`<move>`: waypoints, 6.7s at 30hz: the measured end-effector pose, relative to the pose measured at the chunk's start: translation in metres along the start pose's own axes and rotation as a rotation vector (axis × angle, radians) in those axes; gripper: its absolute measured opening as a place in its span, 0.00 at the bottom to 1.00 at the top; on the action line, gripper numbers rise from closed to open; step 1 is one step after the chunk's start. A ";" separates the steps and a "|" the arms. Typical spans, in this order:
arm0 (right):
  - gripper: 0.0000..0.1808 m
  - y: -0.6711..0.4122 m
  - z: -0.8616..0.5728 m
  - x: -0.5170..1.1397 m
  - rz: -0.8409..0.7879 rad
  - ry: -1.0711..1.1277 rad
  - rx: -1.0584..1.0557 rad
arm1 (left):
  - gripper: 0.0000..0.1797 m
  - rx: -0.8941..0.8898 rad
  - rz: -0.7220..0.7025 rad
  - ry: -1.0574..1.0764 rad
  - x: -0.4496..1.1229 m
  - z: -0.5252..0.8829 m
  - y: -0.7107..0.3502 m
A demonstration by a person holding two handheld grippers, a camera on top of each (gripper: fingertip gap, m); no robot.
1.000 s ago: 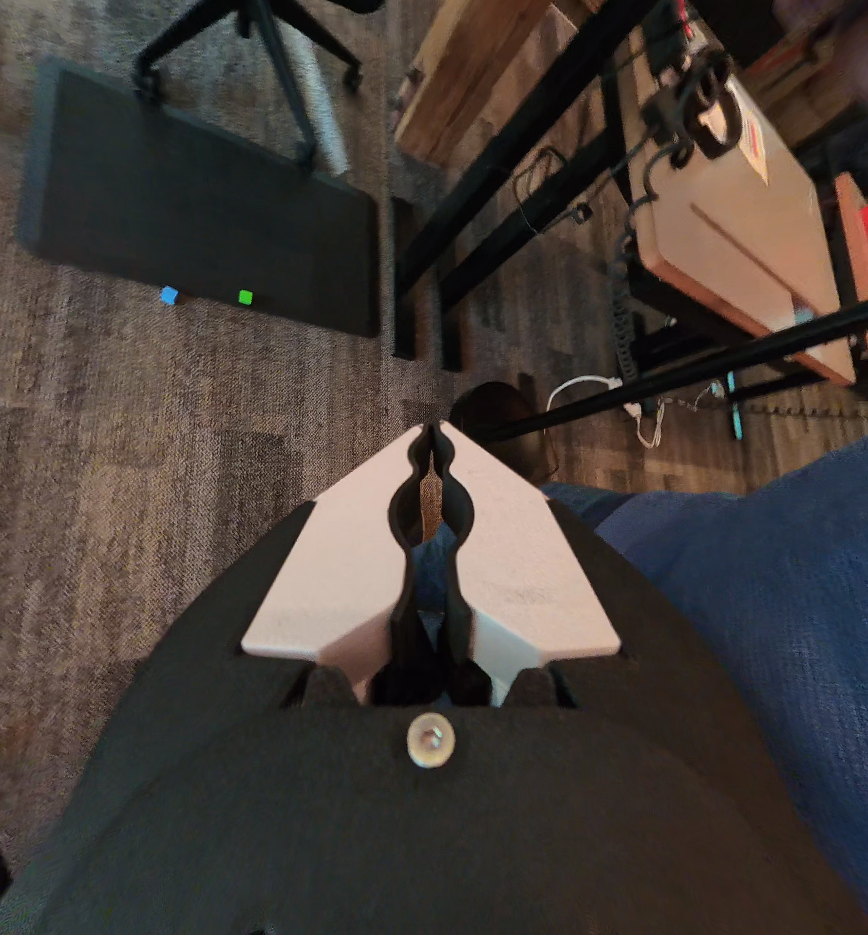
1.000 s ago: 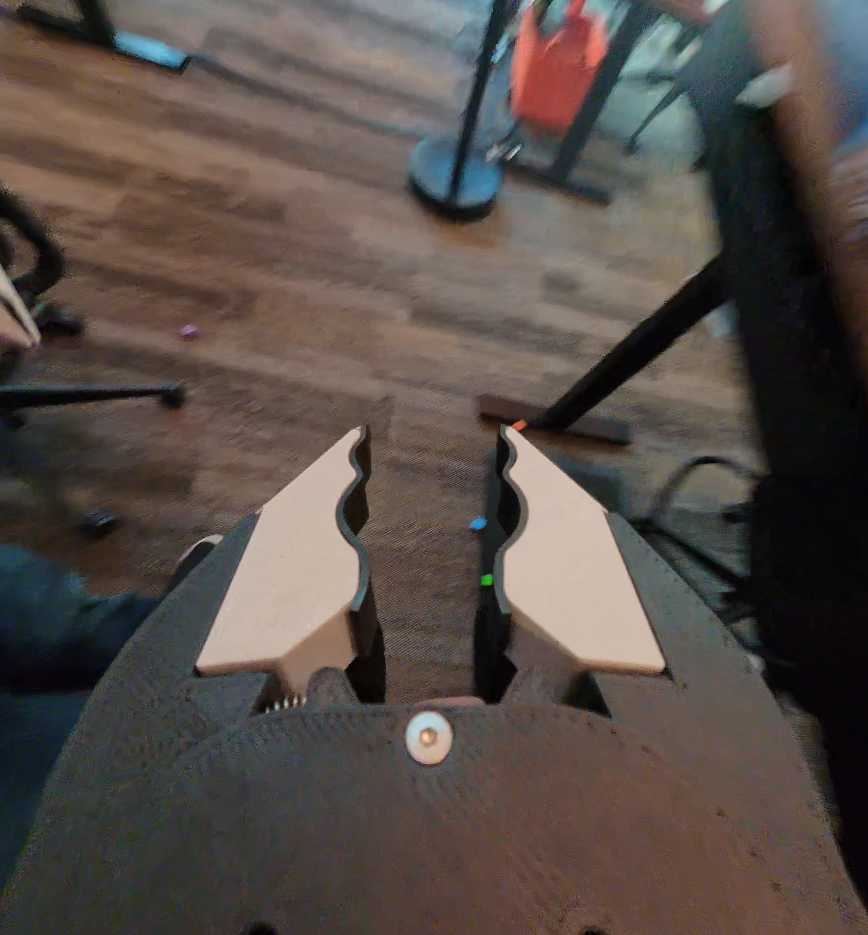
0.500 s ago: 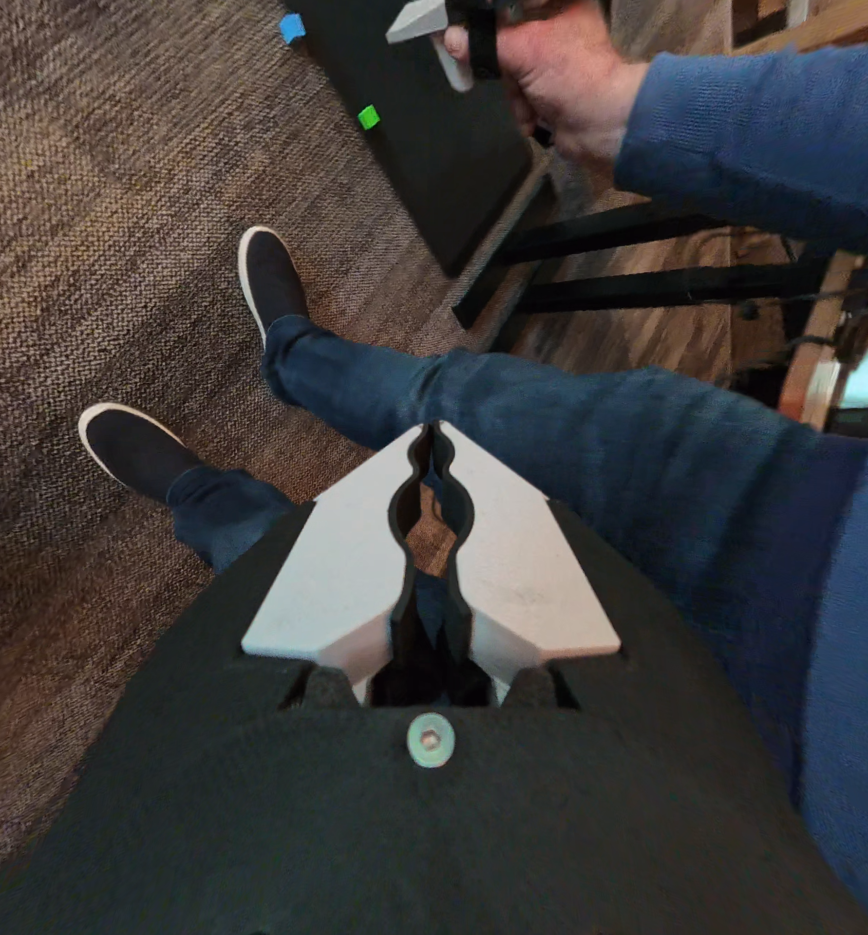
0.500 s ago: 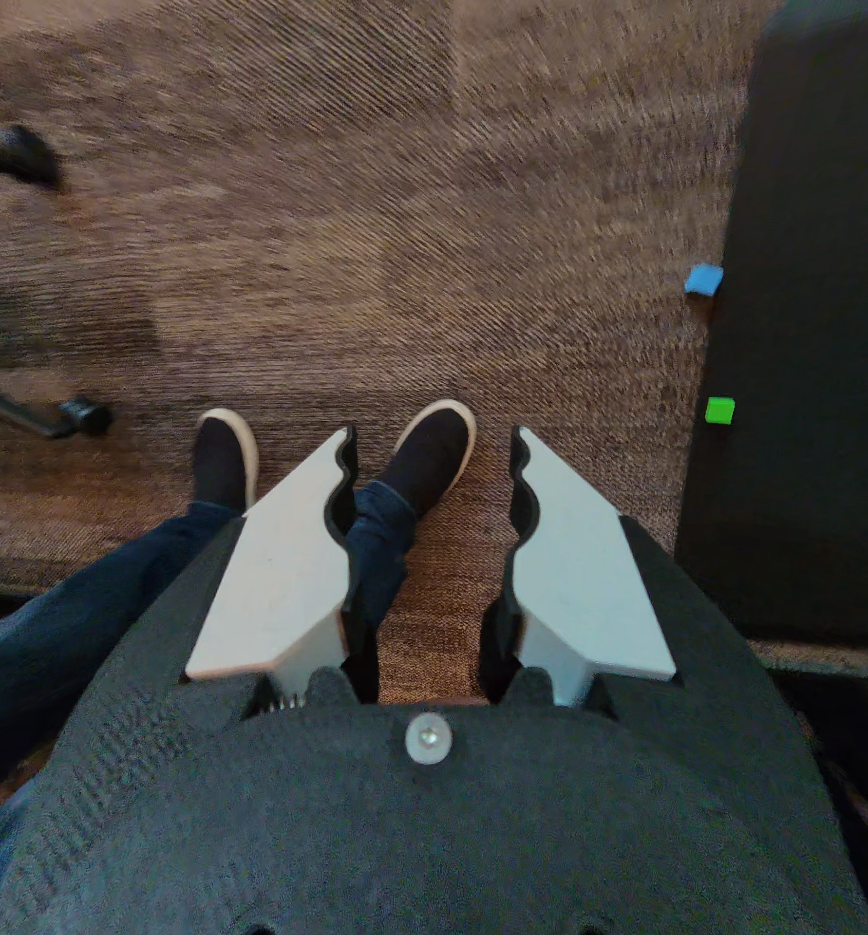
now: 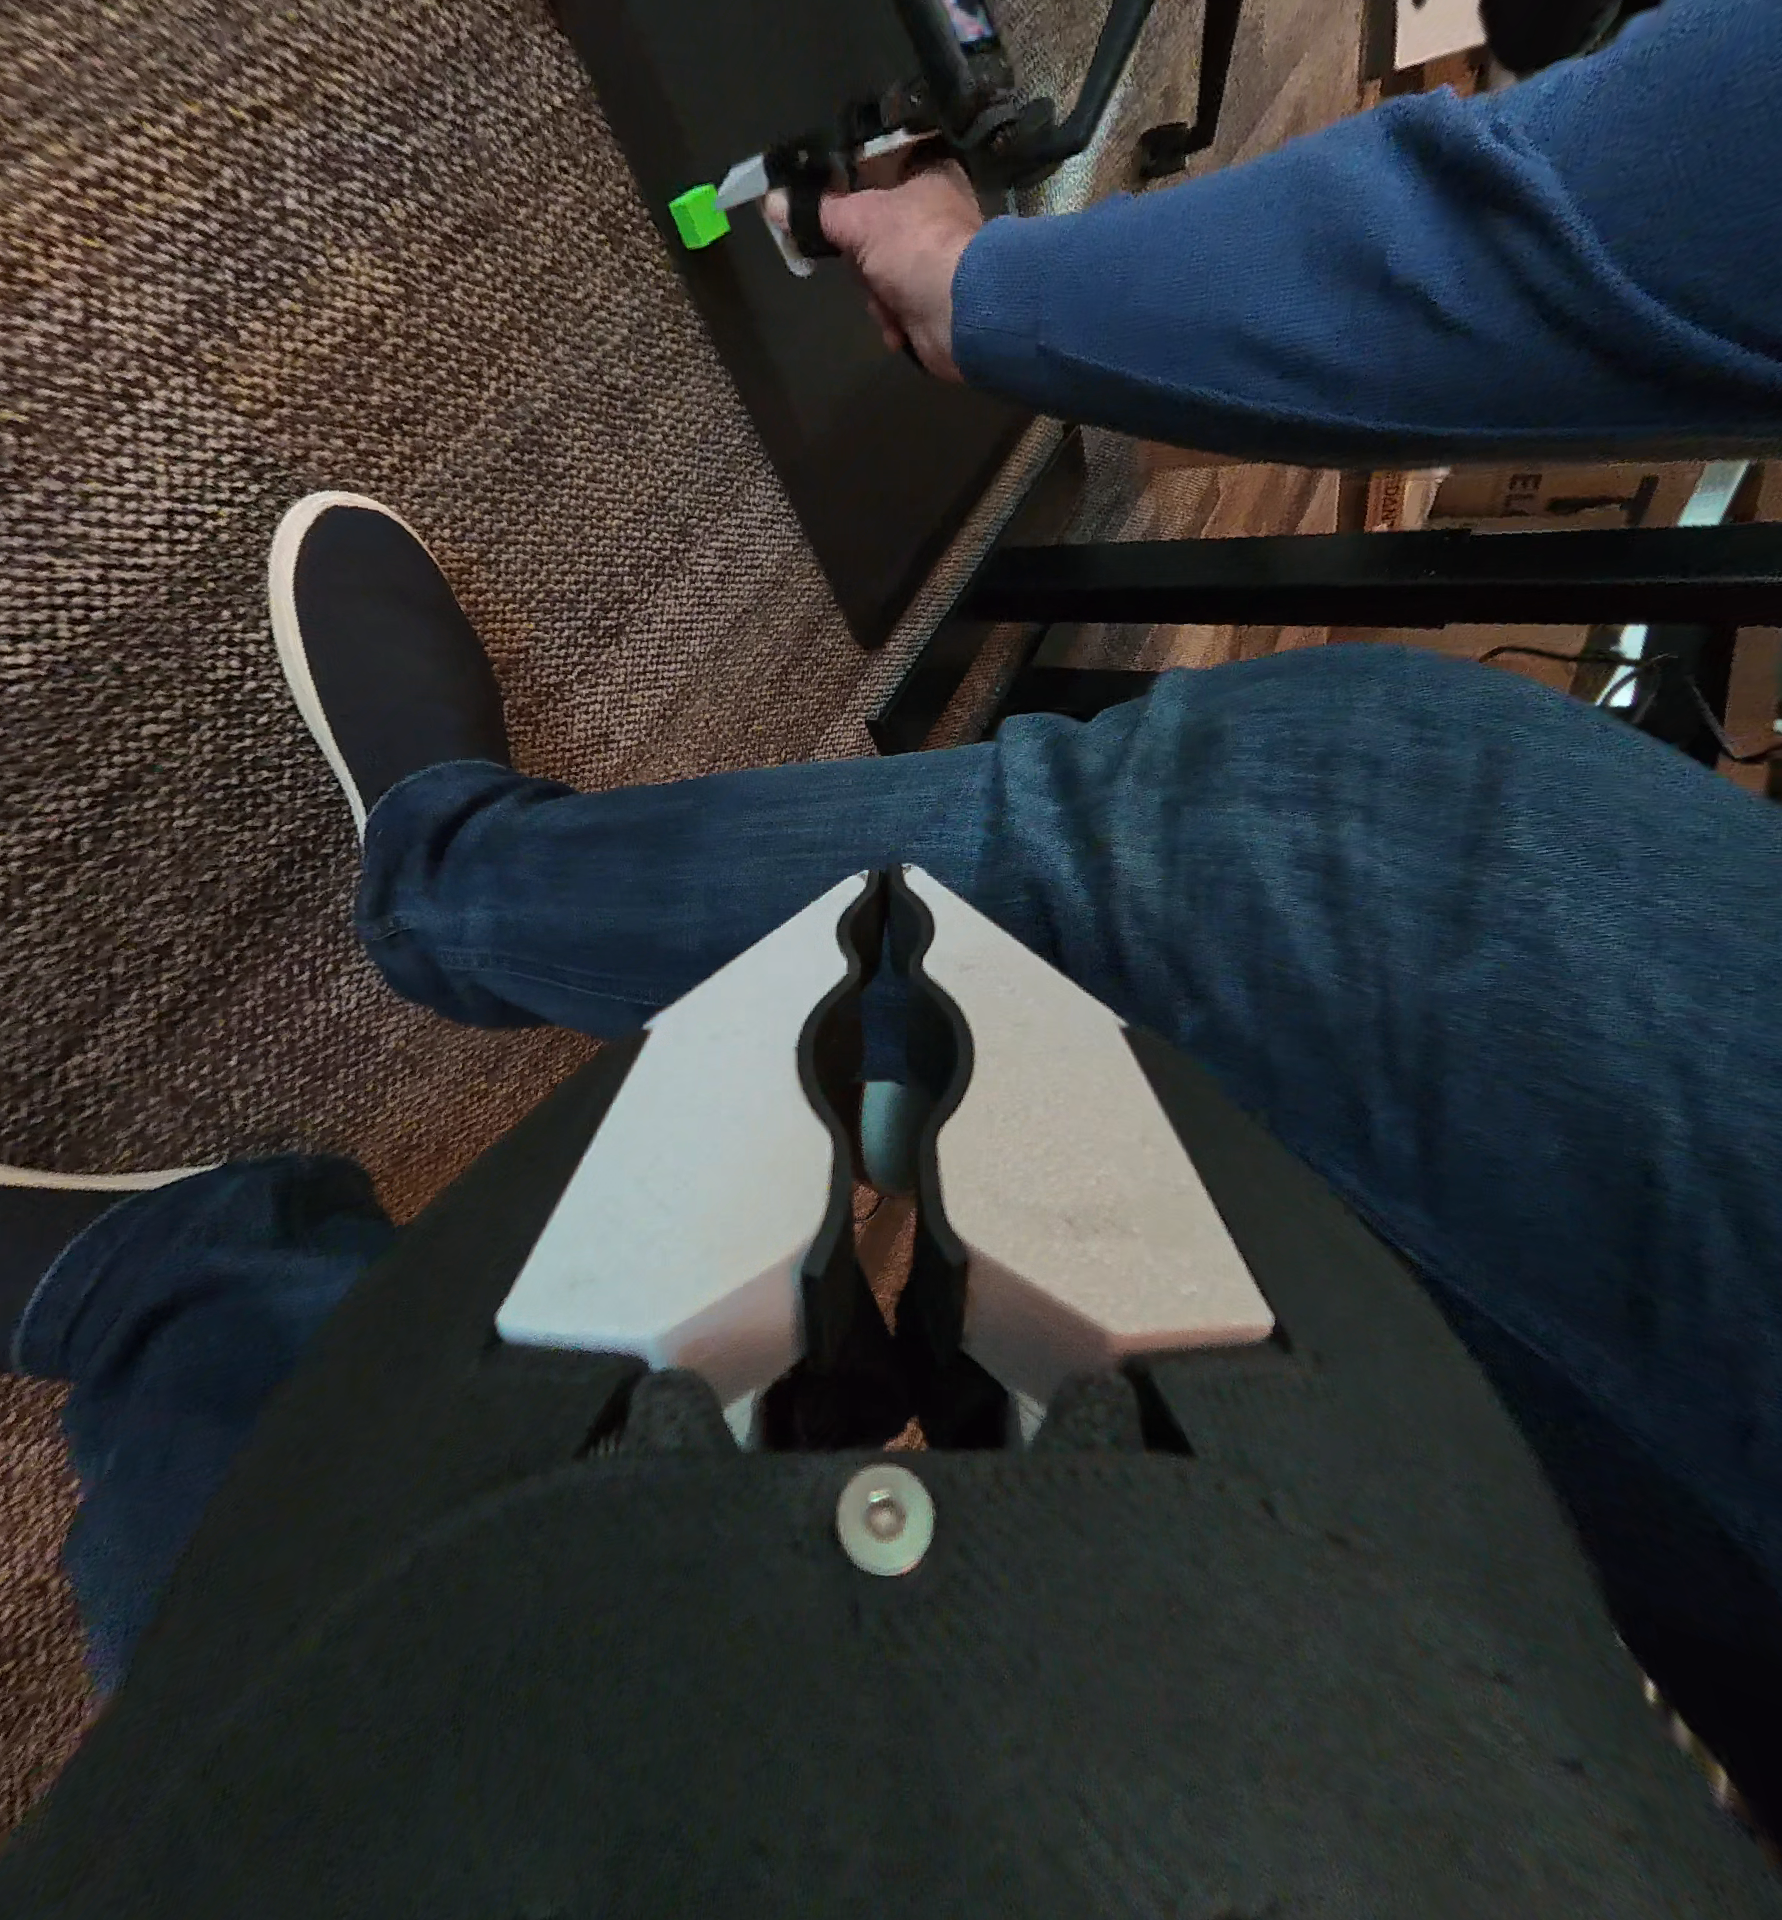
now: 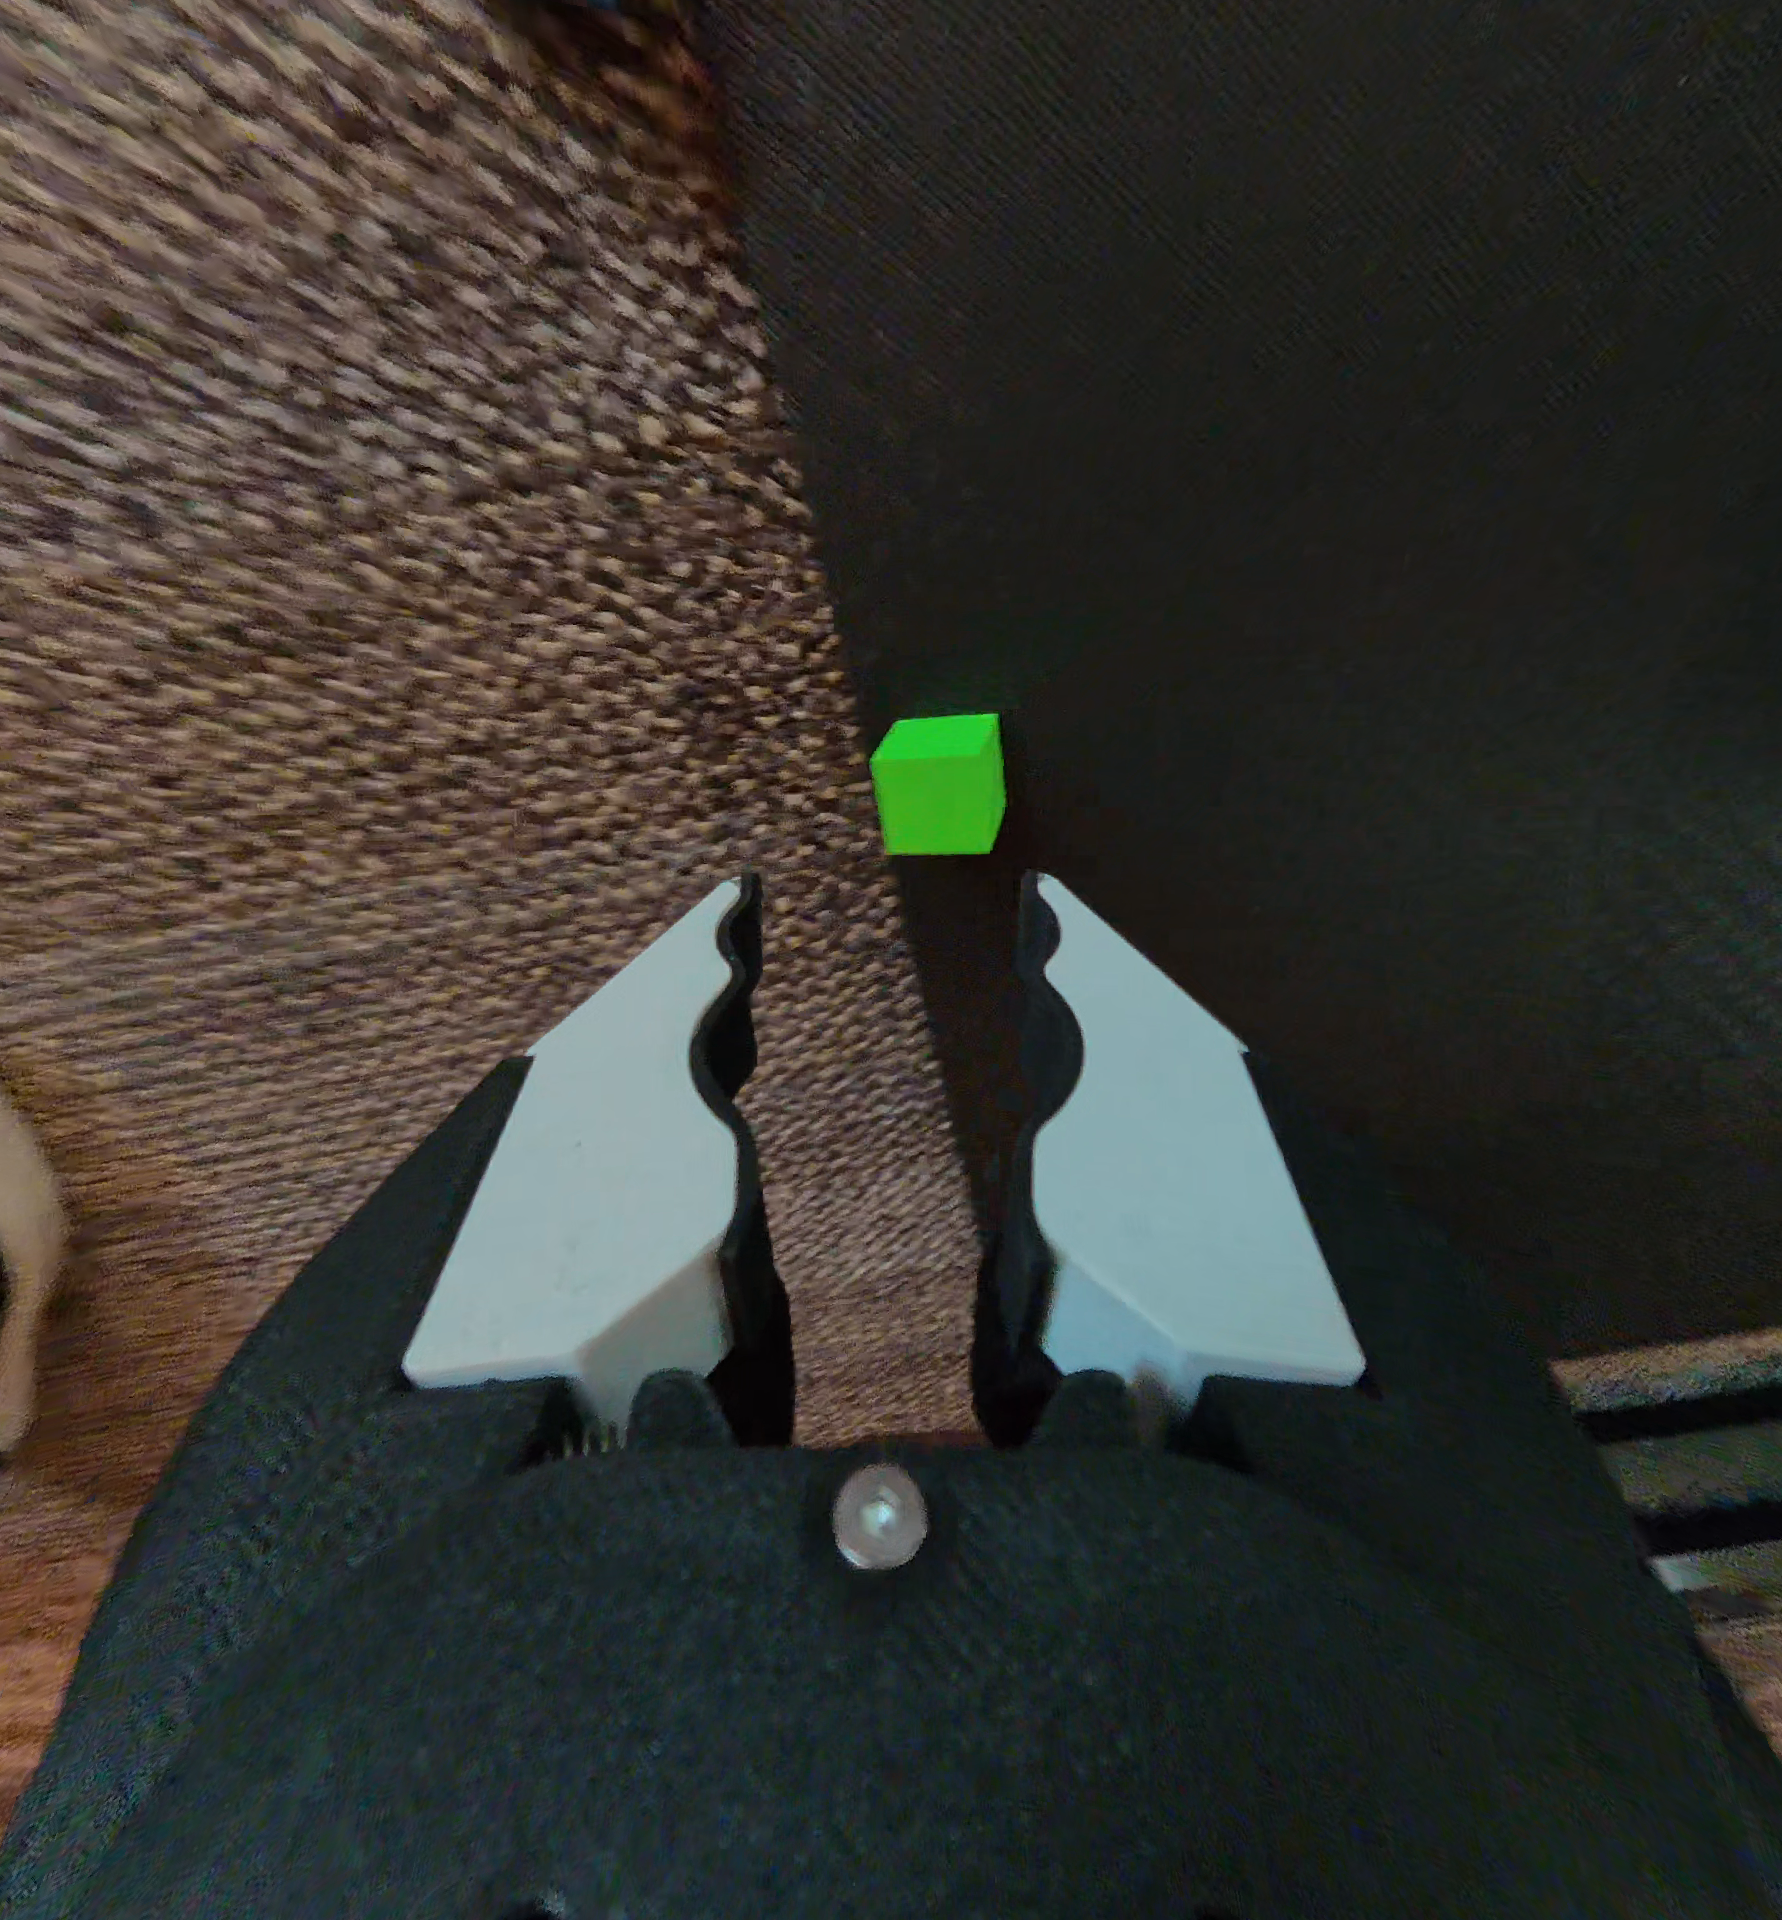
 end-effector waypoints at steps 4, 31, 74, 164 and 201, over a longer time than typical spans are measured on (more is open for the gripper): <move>0.22 0.000 -0.021 0.044 0.057 -0.014 -0.082 | 0.00 0.000 0.051 0.016 0.037 0.008 0.001; 0.21 -0.125 0.038 0.072 -0.087 -0.159 -0.064 | 0.00 -0.035 0.106 0.022 0.081 0.001 0.009; 0.15 -0.116 0.508 -0.694 -0.252 -0.552 -0.796 | 0.00 0.133 -0.066 -0.012 -0.172 -0.069 -0.033; 0.14 -0.513 0.435 -0.221 0.133 -0.478 -0.624 | 0.14 -0.846 -0.232 -0.749 -0.146 0.759 -0.250; 0.20 -0.512 0.028 0.067 0.109 0.197 -0.585 | 0.14 0.037 0.238 -0.544 -0.027 0.579 -0.415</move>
Point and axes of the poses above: each gripper's, where its closed fingertips meet, x out along the fingers, y out of its underside, z = x × y across the jaws, the point moved 10 cm from there along -x, back along the fingers, and after that the axes turned 9 degrees about -y, right-handed, at the moved point
